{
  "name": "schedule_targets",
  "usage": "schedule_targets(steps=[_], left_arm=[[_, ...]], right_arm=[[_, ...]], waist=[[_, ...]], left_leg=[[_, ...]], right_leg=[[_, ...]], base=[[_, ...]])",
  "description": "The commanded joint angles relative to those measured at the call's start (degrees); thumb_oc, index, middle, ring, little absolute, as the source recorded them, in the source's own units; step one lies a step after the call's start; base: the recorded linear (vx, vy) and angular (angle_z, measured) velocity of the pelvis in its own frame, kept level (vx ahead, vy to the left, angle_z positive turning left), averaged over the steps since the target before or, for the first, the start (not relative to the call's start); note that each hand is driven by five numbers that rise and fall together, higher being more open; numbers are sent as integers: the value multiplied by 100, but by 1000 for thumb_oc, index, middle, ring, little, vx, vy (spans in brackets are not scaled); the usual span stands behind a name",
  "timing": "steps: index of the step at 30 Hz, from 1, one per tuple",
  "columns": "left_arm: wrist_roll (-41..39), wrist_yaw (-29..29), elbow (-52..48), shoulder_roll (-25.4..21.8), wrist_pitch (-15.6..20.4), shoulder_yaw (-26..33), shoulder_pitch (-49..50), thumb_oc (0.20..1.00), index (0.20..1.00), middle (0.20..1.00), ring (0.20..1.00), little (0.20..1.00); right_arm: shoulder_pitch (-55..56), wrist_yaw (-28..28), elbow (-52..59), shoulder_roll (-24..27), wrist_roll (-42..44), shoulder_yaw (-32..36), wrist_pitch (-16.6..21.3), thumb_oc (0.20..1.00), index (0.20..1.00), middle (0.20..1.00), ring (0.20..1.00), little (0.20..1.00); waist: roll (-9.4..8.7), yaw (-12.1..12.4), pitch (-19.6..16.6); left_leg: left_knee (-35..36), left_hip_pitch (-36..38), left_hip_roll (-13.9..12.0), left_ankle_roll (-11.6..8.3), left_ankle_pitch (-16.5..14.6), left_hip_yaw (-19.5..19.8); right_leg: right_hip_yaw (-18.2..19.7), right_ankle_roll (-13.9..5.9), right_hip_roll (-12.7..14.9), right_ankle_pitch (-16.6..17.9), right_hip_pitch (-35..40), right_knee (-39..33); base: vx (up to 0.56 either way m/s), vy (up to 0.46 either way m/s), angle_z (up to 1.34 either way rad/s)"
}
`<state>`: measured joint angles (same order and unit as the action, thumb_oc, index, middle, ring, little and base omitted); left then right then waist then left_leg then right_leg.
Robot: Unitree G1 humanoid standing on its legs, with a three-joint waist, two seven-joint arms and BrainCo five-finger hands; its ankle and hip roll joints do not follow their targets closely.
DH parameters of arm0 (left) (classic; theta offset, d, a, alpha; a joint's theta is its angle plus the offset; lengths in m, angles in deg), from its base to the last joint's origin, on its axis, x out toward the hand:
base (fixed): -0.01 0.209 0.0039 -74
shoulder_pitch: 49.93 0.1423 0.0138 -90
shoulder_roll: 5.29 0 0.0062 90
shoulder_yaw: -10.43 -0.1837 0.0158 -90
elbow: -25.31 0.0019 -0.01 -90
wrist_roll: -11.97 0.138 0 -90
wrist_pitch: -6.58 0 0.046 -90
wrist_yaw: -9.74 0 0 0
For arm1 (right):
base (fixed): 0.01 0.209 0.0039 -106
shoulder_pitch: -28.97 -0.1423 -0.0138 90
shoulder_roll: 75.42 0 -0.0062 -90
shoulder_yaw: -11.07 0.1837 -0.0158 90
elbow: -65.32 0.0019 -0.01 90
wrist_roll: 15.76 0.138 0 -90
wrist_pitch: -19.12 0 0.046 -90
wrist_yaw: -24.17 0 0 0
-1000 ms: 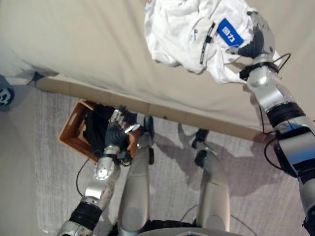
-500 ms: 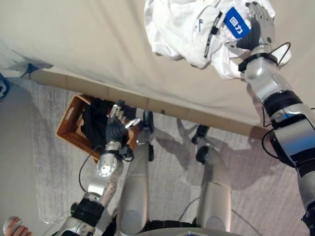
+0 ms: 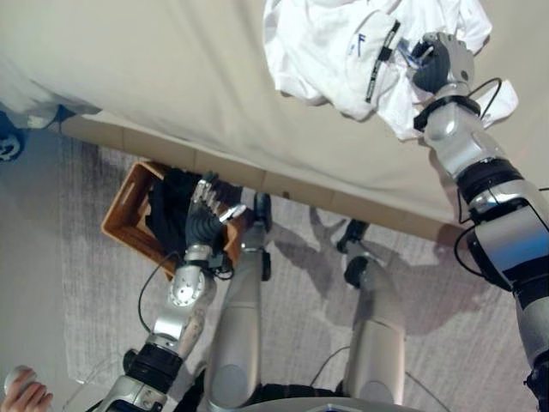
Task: Pick up clothes into the bucket
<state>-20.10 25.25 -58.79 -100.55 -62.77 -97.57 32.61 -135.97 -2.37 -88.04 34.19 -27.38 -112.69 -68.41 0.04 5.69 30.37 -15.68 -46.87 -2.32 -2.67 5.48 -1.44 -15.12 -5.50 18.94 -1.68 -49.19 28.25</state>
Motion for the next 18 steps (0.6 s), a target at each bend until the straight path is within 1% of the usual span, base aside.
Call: schedule_targets(steps=[1, 7, 11, 14, 15, 16, 17, 18], left_arm=[[105, 68, -403, -62, 288, 17, 109, 1000, 1000, 1000, 1000, 1000], [115, 90, -336, -27, 282, 15, 97, 1000, 1000, 1000, 1000, 1000], [164, 137, -289, 35, 266, 87, 69, 1000, 1000, 1000, 1000, 1000], [193, 154, -205, 74, 257, 130, 59, 1000, 1000, 1000, 1000, 1000], [193, 154, -203, 71, 258, 125, 62, 1000, 1000, 1000, 1000, 1000], [238, 159, -142, 97, 233, 170, 2, 1000, 1000, 1000, 1000, 1000], [235, 159, -132, 100, 232, 154, 49, 1000, 1000, 1000, 1000, 1000], [250, 146, -92, 109, 223, 197, 12, 1000, 1000, 1000, 1000, 1000]], right_arm=[[-540, -34, -77, 249, 192, -245, 163, 200, 200, 200, 200, 200], [-525, -49, -32, 221, 325, -173, 203, 200, 200, 200, 200, 200], [-282, -78, 412, 211, 421, -15, 263, 200, 200, 200, 200, 200], [60, -116, 1017, 247, 539, 203, 337, 200, 200, 200, 200, 200], [77, -115, 1033, 251, 536, 213, 330, 200, 200, 200, 200, 200], [386, -137, 1576, 312, 606, 453, 395, 200, 200, 200, 200, 200], [441, -132, 1584, 298, 605, 451, 388, 200, 200, 200, 200, 200], [736, -145, 1977, 326, 668, 671, 442, 200, 200, 200, 200, 200]], waist=[[94, 21, -58], [100, 20, -58], [67, -26, -58], [3, -73, -58], [0, -69, -58], [-78, -152, -58], [-73, -136, -58], [-123, -197, -58]], left_leg=[[-649, -313, -120, -168, -640, 101], [-596, -300, -120, -166, -613, 94], [-517, -156, -129, -168, -598, 64], [-466, 34, -145, -177, -592, 46], [-463, 42, -145, -177, -592, 45], [-387, 59, -141, -142, -406, 5], [-413, 204, -164, -187, -581, 33], [-303, 264, -158, -148, -400, -3]], right_leg=[[184, -652, 317, 453, 334, -567], [160, -662, 329, 478, 361, -618], [134, -669, 326, 507, 473, -672], [115, -677, 320, 530, 655, -727], [114, -677, 320, 530, 662, -729], [37, -615, 355, 716, 731, -860], [89, -683, 332, 560, 848, -796], [18, -629, 356, 741, 932, -932]], base=[[0, 0, 0], [0, 0, 0], [0, 0, 0], [0, 0, 0], [-68, 2, 1], [0, 0, 0], [-72, -7, 2], [0, 0, 0]])
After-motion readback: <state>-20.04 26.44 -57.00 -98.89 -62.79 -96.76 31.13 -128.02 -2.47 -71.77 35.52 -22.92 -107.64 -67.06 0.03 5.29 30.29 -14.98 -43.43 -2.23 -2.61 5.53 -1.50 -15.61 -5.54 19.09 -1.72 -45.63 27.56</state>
